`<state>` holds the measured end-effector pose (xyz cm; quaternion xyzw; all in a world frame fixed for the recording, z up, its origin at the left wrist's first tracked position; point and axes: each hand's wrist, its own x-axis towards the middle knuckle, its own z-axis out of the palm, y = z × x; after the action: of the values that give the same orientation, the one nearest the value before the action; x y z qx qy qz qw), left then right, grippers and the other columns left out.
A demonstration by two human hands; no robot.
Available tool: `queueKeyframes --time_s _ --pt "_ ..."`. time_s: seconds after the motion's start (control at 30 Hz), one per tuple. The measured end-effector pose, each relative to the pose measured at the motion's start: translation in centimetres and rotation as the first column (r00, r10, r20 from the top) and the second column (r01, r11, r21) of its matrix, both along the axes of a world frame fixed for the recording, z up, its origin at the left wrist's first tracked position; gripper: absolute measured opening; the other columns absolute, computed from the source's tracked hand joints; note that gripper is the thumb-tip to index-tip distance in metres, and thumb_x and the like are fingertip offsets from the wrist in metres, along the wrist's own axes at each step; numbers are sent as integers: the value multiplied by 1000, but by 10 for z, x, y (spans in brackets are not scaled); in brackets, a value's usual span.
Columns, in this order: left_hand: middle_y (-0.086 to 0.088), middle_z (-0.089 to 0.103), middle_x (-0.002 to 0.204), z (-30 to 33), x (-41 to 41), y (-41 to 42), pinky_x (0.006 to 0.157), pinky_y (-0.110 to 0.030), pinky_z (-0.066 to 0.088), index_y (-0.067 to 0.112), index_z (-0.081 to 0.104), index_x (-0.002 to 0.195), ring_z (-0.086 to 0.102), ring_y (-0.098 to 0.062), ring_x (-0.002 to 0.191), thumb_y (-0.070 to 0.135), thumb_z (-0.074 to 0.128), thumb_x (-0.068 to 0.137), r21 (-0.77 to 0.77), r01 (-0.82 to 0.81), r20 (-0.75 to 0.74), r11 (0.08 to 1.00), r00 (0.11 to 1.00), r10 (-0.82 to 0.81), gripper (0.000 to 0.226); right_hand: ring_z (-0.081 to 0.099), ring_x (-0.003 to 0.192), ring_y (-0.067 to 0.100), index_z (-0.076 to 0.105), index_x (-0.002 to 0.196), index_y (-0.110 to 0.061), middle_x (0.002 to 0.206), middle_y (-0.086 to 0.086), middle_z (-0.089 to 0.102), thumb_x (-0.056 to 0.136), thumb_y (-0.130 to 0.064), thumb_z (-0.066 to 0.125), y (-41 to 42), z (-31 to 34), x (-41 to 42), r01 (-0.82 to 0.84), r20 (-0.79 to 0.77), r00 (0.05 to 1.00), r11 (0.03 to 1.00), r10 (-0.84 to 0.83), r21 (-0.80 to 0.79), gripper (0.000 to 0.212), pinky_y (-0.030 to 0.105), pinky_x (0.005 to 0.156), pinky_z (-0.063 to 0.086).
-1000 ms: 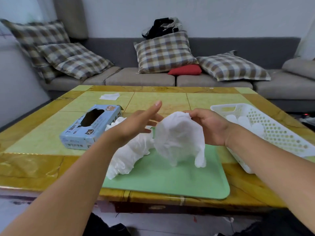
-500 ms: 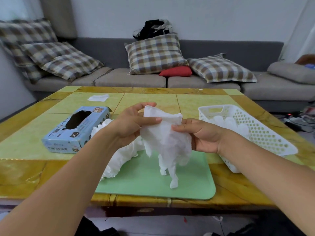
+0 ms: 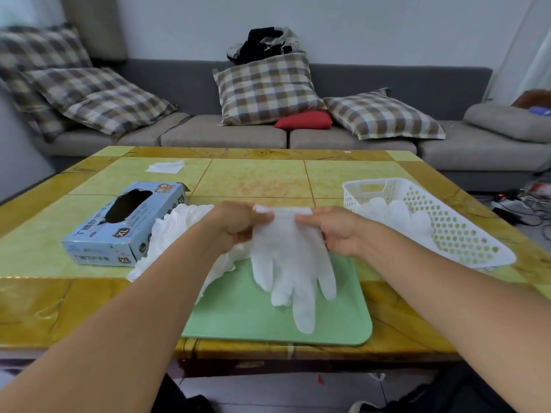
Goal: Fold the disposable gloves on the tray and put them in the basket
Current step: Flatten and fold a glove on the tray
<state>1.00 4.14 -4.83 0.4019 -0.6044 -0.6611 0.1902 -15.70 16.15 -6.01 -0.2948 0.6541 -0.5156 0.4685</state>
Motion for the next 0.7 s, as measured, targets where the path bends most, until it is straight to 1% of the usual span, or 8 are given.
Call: queueKeyframes --time_s 0.13,0.27,0.3,0.37,0.47,0.57,0.67,0.7 --pt "-2 78 89 40 -7 9 70 -28 58 14 71 103 73 -17 81 4 82 79 -257 -255 -484 932 869 104 29 69 85 17 75 103 -5 98 9 76 97 -11 66 -2 37 0 79 -261 932 841 -254 -536 12 31 79 56" --pt "3 78 87 58 2 17 75 -22 58 22 71 104 74 -13 83 3 83 79 -566 -225 -475 793 875 -91 34 66 81 15 77 95 -3 93 18 77 93 -12 73 14 56 1 -46 -437 843 767 -314 -640 10 29 77 53" --pt "5 77 84 51 5 17 75 -19 57 22 70 105 73 -10 80 2 83 78 -604 -181 -420 776 900 -117 36 60 74 13 76 86 -2 84 21 74 91 -11 75 17 53 1 -84 -484 827 789 -286 -609 10 27 72 49" --pt "6 74 83 29 11 15 74 -18 55 19 70 107 69 -6 74 -1 84 75 -670 -33 -242 741 954 -176 40 46 60 4 68 65 -12 58 1 62 88 -6 77 21 37 -3 -166 -583 796 867 -163 -469 25 18 60 38" --pt "9 75 84 -6 19 6 75 -20 53 22 74 93 68 -3 73 -2 86 72 -709 318 136 629 937 -321 35 45 59 2 70 63 -22 57 -9 59 86 -10 79 30 4 -10 -341 -709 680 936 187 -80 28 24 61 38" --pt "14 75 81 -27 23 8 76 -18 53 27 76 86 70 -4 77 7 88 73 -604 641 467 474 766 -442 26 40 59 9 59 64 -6 59 -1 48 84 -12 77 37 -19 -11 -452 -745 456 848 487 277 28 30 61 34" --pt "22 73 84 -32 23 19 78 -14 52 23 78 98 69 3 83 13 86 78 -441 828 638 347 561 -528 24 65 75 9 76 83 -11 82 1 75 82 -10 79 39 -19 -11 -466 -705 418 801 573 375 3 28 77 52" --pt "24 72 83 -31 23 21 77 -12 50 24 78 100 68 6 84 14 85 79 -413 850 656 326 527 -540 24 70 85 9 80 89 -17 89 -4 77 81 -9 79 39 -14 -9 -485 -680 416 780 603 395 11 29 86 55"
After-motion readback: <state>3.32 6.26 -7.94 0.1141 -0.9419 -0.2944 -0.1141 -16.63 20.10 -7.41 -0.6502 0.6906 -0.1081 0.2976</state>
